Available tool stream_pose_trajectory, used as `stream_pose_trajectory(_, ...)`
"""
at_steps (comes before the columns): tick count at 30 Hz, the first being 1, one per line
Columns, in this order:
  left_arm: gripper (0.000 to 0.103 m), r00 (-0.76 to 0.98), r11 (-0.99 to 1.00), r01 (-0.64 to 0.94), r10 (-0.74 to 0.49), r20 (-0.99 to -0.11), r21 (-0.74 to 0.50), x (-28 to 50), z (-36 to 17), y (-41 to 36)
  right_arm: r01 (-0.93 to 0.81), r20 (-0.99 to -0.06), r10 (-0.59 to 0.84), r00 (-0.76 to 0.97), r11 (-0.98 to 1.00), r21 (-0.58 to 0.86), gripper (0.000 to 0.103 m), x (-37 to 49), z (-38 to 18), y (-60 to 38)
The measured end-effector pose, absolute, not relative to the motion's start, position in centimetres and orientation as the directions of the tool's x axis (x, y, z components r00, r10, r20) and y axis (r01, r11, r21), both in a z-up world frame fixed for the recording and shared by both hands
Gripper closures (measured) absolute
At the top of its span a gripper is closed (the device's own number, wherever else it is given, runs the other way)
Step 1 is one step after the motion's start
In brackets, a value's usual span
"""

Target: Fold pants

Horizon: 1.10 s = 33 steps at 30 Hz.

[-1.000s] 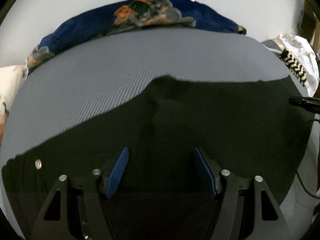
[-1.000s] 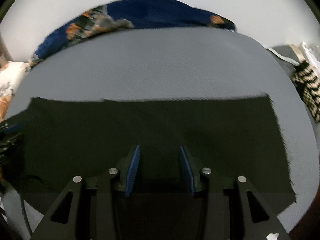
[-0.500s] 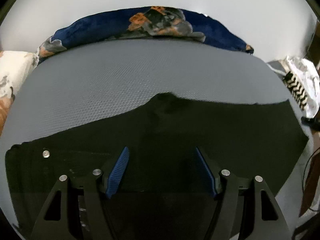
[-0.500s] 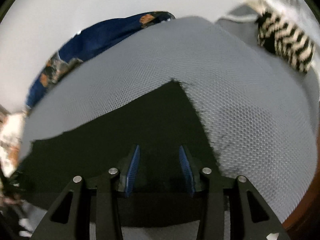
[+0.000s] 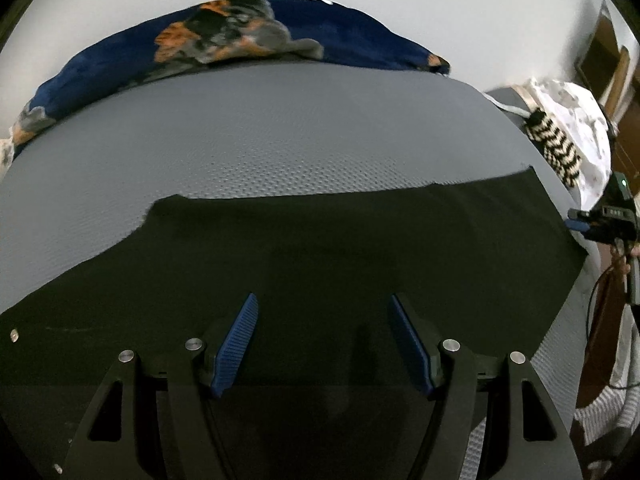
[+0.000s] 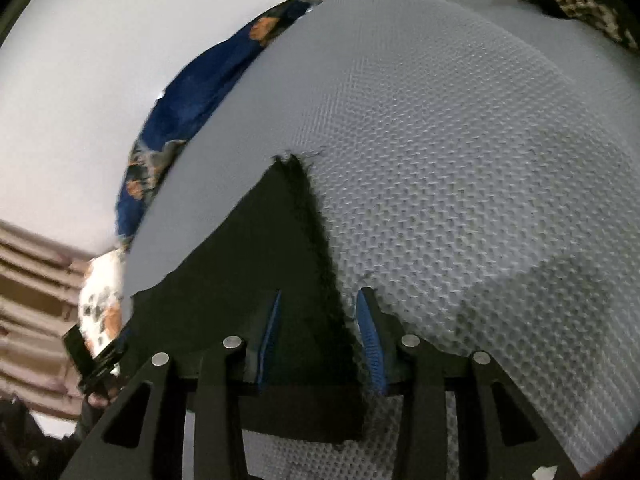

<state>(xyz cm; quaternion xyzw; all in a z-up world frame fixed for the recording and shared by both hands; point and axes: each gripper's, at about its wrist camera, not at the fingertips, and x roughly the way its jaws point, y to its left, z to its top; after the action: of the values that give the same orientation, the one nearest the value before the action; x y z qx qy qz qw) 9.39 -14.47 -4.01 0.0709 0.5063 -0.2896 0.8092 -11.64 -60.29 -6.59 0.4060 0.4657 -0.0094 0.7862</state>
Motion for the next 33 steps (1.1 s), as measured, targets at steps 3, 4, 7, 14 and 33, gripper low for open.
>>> stream_pose_trajectory(3,0.035,0.302,0.823,0.54,-0.382,-0.874,-0.174,9.3,-4.9,-14.8,0.37,-0.729,0.374,0.573,0.676,0.637,0.08,-11.0,-6.9,-59.9)
stream_pose_trajectory(4,0.035,0.299,0.826,0.537,-0.376,-0.877,-0.171,9.3,-5.2,-14.8,0.373,-0.728,0.376,0.573,0.671,0.641,0.082,-10.8,-7.1,-59.8)
stream_pose_trajectory(7,0.035,0.283,0.833,0.527,-0.361,-0.888,-0.171,9.4,-6.3,-14.8,0.373,-0.718,0.377,0.585,0.661,0.651,0.089,-10.1,-7.5,-59.4)
stream_pose_trajectory(14,0.035,0.322,0.826,0.549,-0.352,-0.879,-0.129,9.0,-6.6,-15.3,0.392,-0.735,0.332,0.591,0.679,0.621,0.094,-8.2,-7.2,-57.3)
stream_pose_trajectory(33,0.035,0.404,0.887,0.416,-0.375,-0.834,-0.198,9.8,-2.9,-5.5,0.25,-0.65,0.384,0.656,0.703,0.666,0.095,-2.6,-1.1,-42.8)
